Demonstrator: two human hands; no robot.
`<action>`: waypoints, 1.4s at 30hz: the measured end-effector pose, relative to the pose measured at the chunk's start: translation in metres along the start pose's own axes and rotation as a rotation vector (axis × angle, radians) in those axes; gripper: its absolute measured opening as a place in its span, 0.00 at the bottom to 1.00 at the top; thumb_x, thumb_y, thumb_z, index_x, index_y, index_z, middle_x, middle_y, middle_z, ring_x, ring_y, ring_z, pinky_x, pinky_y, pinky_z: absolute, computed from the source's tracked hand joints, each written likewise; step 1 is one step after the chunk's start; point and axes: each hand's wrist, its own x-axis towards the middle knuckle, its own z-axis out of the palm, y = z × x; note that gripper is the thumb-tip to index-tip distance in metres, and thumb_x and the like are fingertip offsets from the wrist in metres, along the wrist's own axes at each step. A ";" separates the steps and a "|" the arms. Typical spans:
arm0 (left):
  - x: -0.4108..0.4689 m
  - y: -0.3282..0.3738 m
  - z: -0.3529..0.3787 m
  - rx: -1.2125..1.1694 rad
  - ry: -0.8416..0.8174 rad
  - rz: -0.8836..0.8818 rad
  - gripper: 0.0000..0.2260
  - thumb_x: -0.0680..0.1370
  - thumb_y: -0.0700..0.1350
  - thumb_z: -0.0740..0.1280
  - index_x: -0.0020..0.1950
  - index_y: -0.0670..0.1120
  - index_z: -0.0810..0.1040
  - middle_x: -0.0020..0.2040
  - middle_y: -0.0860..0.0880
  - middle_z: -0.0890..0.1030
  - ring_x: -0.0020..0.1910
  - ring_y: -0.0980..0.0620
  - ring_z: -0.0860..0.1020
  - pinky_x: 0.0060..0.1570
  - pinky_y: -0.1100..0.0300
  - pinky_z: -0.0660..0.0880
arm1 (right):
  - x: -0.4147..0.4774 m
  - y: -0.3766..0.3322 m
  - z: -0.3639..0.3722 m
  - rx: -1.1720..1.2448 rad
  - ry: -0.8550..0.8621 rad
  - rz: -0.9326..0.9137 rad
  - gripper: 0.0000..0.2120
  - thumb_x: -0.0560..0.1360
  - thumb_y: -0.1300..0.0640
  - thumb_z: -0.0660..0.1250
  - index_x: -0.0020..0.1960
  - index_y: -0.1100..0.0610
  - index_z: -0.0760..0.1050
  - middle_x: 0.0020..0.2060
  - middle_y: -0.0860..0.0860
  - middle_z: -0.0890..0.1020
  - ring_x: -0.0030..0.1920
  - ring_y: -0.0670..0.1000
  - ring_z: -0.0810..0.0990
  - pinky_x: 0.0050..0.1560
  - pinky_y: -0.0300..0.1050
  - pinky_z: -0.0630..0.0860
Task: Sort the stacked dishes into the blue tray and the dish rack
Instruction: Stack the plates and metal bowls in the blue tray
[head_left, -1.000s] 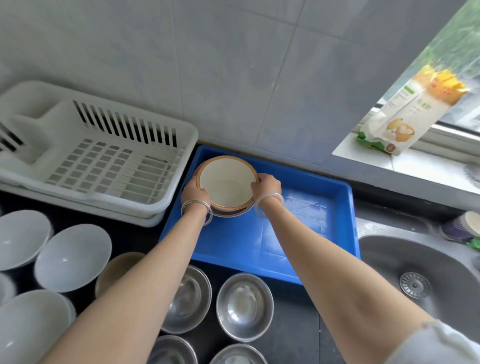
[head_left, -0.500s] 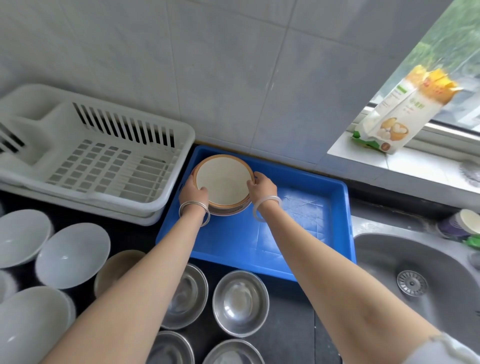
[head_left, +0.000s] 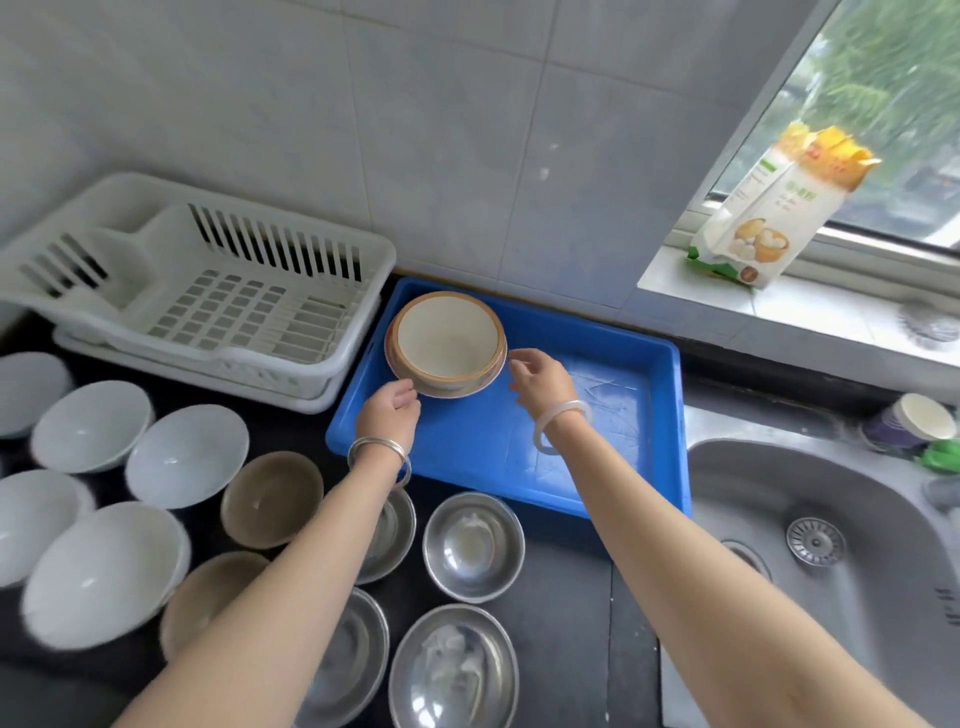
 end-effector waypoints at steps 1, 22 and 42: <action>-0.011 -0.007 -0.001 -0.006 0.000 -0.003 0.15 0.77 0.39 0.62 0.64 0.42 0.74 0.60 0.43 0.79 0.60 0.44 0.77 0.62 0.52 0.72 | -0.010 0.006 -0.002 0.014 -0.016 -0.001 0.14 0.77 0.54 0.58 0.59 0.53 0.75 0.52 0.52 0.81 0.53 0.55 0.80 0.55 0.55 0.77; -0.132 -0.109 -0.003 0.373 -0.248 -0.163 0.09 0.72 0.35 0.67 0.49 0.46 0.79 0.48 0.49 0.83 0.50 0.51 0.80 0.54 0.59 0.75 | -0.131 0.120 0.014 -0.158 -0.083 0.303 0.09 0.73 0.56 0.66 0.53 0.53 0.73 0.40 0.49 0.80 0.38 0.53 0.82 0.48 0.51 0.81; -0.120 -0.101 0.014 0.317 -0.253 -0.119 0.10 0.72 0.41 0.71 0.52 0.42 0.82 0.51 0.45 0.83 0.51 0.48 0.80 0.52 0.60 0.72 | -0.154 0.111 -0.029 0.112 0.001 0.277 0.06 0.73 0.64 0.65 0.43 0.57 0.80 0.34 0.50 0.83 0.28 0.44 0.82 0.33 0.41 0.82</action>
